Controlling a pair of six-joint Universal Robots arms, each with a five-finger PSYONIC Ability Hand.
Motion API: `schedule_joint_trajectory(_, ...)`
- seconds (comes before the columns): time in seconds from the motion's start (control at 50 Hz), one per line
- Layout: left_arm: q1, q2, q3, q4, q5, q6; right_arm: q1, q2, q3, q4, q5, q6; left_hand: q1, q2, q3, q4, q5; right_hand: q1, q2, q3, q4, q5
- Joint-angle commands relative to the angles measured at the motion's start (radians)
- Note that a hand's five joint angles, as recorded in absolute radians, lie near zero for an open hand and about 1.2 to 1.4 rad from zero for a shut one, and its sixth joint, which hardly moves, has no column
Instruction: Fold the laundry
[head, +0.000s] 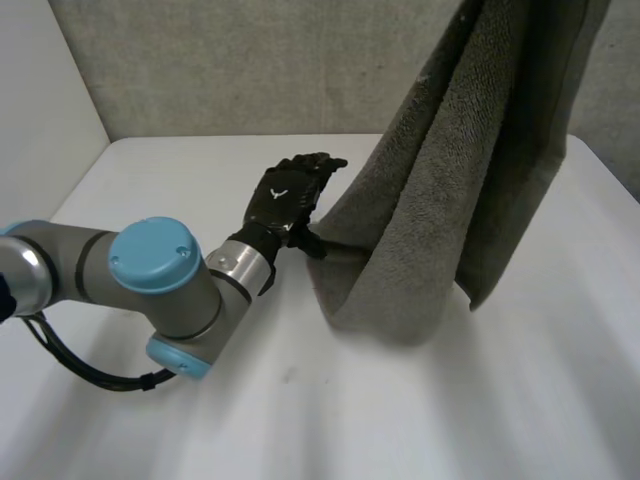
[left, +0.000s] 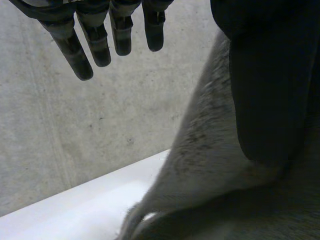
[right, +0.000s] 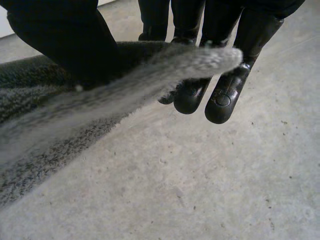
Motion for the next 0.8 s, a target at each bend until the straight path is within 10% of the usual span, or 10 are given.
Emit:
schedule_joint_trajectory(0.02,-0.016,-0.080,0.085,-0.006,0.007,-0.043,0.021,-0.059,0.006,0.002,0.005,0.001,0.236,0.234,0.235,0.235,0.235,0.423,0.221,0.214,0.202,0.238)
schedule_joint_trajectory(0.08,-0.031,-0.093,0.092,-0.006,0.013,-0.060,0.021,-0.067,0.006,0.002,0.006,0.001,0.369,0.367,0.368,0.368,0.368,0.423,0.221,0.214,0.202,0.238)
schedule_joint_trajectory(0.12,-0.053,-0.119,0.112,-0.003,0.015,-0.082,0.019,-0.071,0.008,0.002,0.006,0.001,1.017,1.015,1.016,1.016,1.015,0.423,0.221,0.214,0.202,0.238)
schedule_joint_trajectory(0.16,-0.059,-0.128,0.122,-0.003,0.006,-0.083,0.010,-0.070,0.011,0.002,0.008,0.000,1.163,1.161,1.162,1.162,1.162,0.423,0.221,0.214,0.202,0.238)
schedule_joint_trajectory(0.3,-0.025,-0.111,0.142,-0.011,-0.062,-0.077,0.004,-0.055,0.016,0.002,0.009,0.000,1.165,1.163,1.163,1.163,1.163,0.423,0.221,0.214,0.202,0.238)
schedule_joint_trajectory(0.54,0.324,0.289,0.045,-0.077,-0.163,0.015,-0.110,0.014,0.080,0.002,0.008,0.009,1.165,1.163,1.163,1.163,1.163,0.423,0.221,0.214,0.202,0.238)
schedule_joint_trajectory(0.8,0.385,0.698,-0.251,-0.305,0.152,0.444,-0.134,0.129,0.203,0.092,0.000,-0.002,1.165,1.163,1.163,1.163,1.163,0.423,0.221,0.214,0.202,0.238)
